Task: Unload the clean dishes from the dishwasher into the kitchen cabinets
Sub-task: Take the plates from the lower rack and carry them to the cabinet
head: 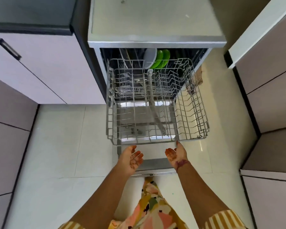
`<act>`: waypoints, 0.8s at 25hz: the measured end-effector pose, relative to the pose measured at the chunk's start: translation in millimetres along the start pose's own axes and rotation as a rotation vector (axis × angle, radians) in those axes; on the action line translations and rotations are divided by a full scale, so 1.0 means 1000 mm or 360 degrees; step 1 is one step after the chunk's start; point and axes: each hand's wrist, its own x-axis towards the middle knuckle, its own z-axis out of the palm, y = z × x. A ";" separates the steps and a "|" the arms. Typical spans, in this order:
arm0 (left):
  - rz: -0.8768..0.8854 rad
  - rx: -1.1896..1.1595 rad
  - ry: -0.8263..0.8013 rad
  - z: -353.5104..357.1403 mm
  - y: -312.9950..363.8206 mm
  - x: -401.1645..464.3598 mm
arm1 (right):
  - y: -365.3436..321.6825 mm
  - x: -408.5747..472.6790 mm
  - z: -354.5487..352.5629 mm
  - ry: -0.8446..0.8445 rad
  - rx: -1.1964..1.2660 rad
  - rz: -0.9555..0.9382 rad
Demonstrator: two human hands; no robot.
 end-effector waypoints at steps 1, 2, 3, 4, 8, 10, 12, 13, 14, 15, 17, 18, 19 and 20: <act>-0.0045 0.0006 0.0024 0.014 -0.001 0.012 | -0.014 0.012 0.003 0.0027 -0.0054 0.0025; -0.0072 -0.0002 0.0050 0.027 0.001 0.023 | -0.028 0.022 0.008 0.0045 -0.0119 0.0040; -0.0078 -0.0008 0.0081 0.040 0.003 0.034 | -0.042 0.031 0.012 0.0040 -0.0191 0.0060; -0.0068 -0.0004 0.0106 0.049 0.007 0.041 | -0.052 0.036 0.016 0.0009 -0.0258 0.0090; 0.0010 -0.0110 0.0224 0.073 0.018 0.059 | -0.075 0.028 0.029 -0.0166 -0.0359 0.0176; 0.0038 -0.0218 0.0323 0.075 0.018 0.064 | -0.074 0.030 0.034 -0.0199 -0.0379 0.0181; 0.0070 -0.0299 0.0304 0.080 0.024 0.071 | -0.077 0.040 0.043 -0.0216 -0.0407 0.0162; 0.0090 -0.0315 0.0271 0.087 0.032 0.075 | -0.081 0.045 0.049 -0.0233 -0.0407 0.0147; 0.0105 -0.0331 0.0247 0.095 0.042 0.079 | -0.088 0.049 0.057 -0.0261 -0.0406 0.0130; 0.0122 -0.0330 0.0246 0.105 0.054 0.086 | -0.097 0.053 0.067 -0.0307 -0.0422 0.0112; 0.0188 -0.0313 0.0179 0.128 0.082 0.094 | -0.120 0.063 0.091 -0.0333 -0.0440 0.0032; 0.0228 -0.0311 0.0130 0.140 0.099 0.099 | -0.133 0.068 0.108 -0.0344 -0.0424 -0.0006; 0.0272 -0.0299 0.0111 0.153 0.116 0.105 | -0.146 0.075 0.128 -0.0362 -0.0418 -0.0036; 0.0304 -0.0295 0.0118 0.165 0.134 0.112 | -0.158 0.082 0.149 -0.0375 -0.0431 -0.0069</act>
